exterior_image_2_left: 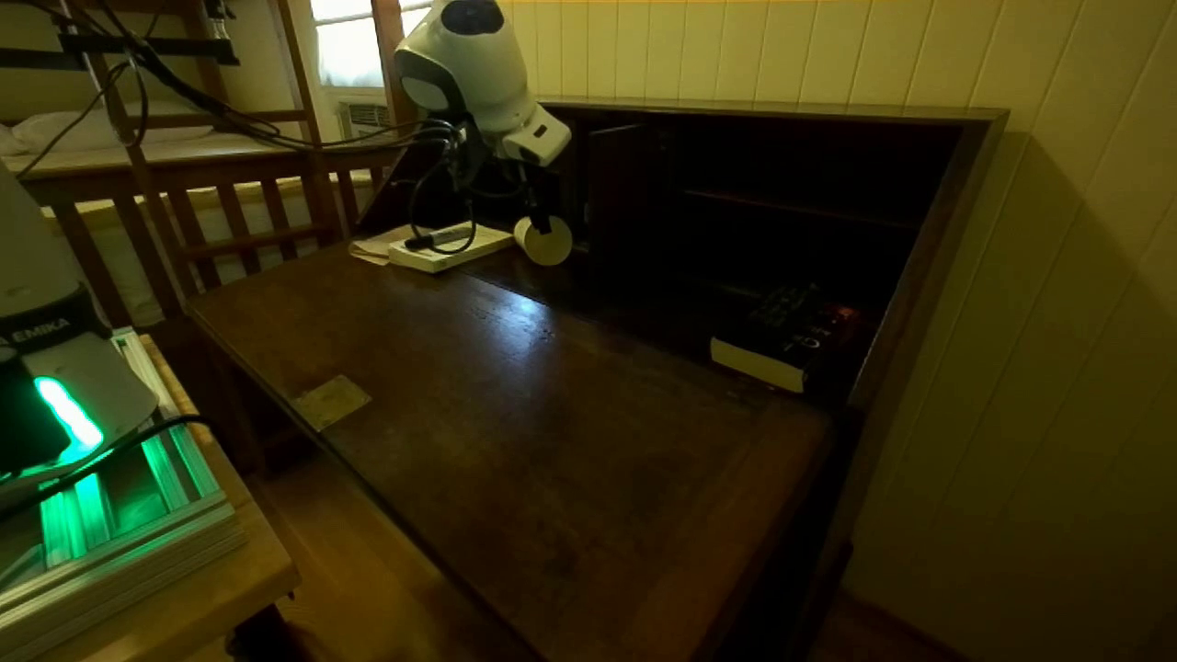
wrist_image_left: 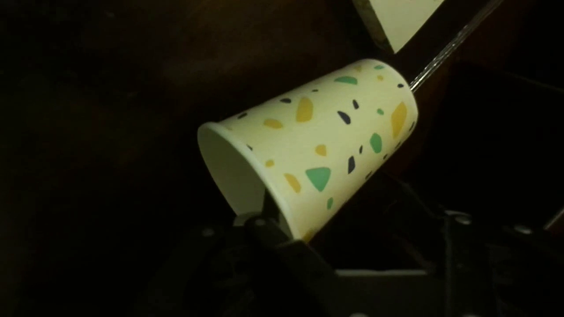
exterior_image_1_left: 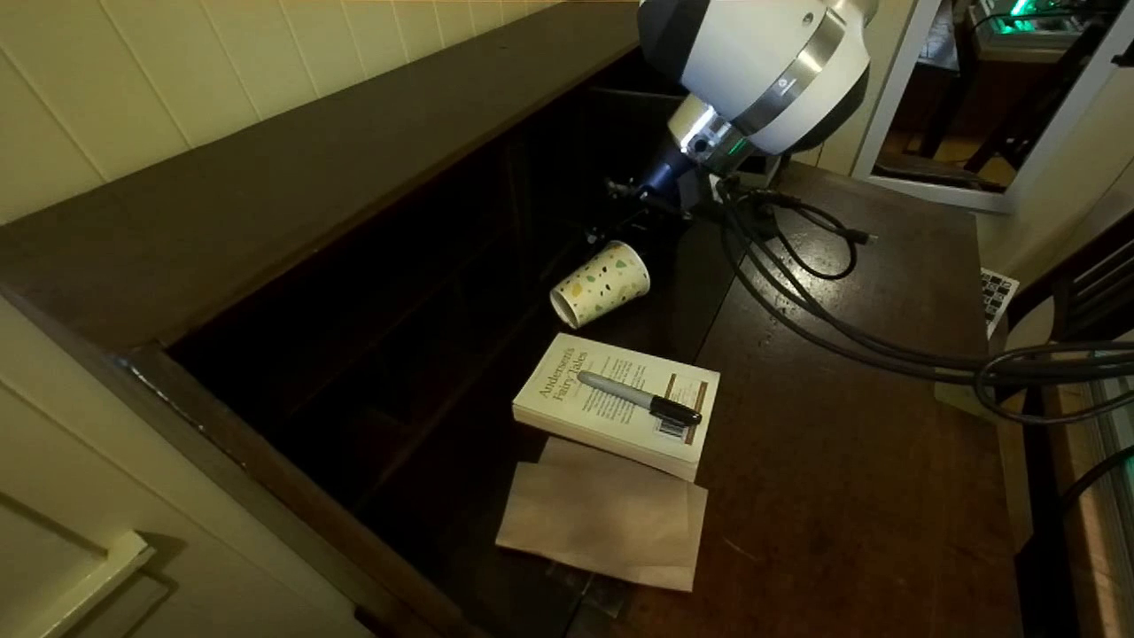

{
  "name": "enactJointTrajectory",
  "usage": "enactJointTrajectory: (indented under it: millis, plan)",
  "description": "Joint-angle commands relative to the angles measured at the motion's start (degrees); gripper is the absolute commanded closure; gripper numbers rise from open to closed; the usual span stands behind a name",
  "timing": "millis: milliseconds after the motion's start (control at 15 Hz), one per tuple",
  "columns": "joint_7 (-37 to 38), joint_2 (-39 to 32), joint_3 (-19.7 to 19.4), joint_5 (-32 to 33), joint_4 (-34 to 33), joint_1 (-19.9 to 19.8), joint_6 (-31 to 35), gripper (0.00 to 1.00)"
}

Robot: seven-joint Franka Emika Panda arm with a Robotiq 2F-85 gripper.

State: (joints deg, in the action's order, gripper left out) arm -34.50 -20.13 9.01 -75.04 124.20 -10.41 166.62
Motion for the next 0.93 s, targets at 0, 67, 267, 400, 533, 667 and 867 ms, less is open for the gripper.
enactJointTrajectory:
  millis: [0, 67, 267, 400, 533, 667, 867]
  plan:
    - [-2.69, -2.21, 0.67, -3.49, -2.57, -0.53, 0.87, 0.61]
    - [-2.72, -1.67, 0.46, -2.66, -2.18, -0.31, 0.8, 0.67]
    - [-3.39, 0.66, 0.0, 0.14, -0.64, 0.17, 0.27, 0.89]
    - [-3.75, 2.63, -0.21, 2.16, 0.44, 0.46, -0.63, 0.98]
    - [-4.24, 4.3, -0.35, 4.29, 1.25, 0.9, -0.77, 1.0]
    - [-4.04, 5.59, -0.51, 7.19, 1.95, 1.24, -1.07, 0.99]
    - [-3.46, 7.45, -0.8, 12.74, 3.7, 1.89, -1.6, 0.99]
